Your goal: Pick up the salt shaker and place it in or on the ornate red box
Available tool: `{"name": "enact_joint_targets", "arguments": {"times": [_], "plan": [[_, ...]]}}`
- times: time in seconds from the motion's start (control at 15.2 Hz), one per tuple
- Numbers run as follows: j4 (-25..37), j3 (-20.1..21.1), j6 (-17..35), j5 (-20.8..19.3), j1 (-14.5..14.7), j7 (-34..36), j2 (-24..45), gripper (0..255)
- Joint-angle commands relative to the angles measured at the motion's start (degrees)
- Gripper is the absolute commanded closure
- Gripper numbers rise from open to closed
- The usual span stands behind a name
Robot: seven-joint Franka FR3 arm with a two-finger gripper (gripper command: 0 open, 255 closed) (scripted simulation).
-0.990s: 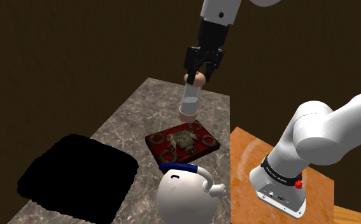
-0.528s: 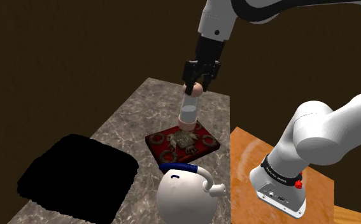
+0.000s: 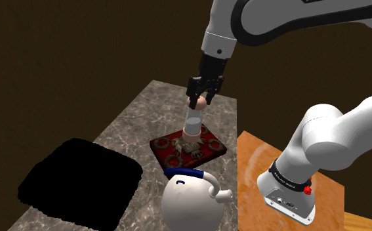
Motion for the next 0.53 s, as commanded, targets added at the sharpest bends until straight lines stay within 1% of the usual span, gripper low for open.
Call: {"name": "enact_joint_targets", "arguments": {"times": [0.0, 0.26, 0.46], "plan": [[-1.3, 0.3, 1.6, 0.3, 0.2, -0.1, 0.3, 255], [-3.9, 0.7, 5.1, 0.8, 0.3, -0.6, 1.3, 255], [-3.9, 0.7, 5.1, 0.8, 0.3, -0.6, 1.3, 255]]}}
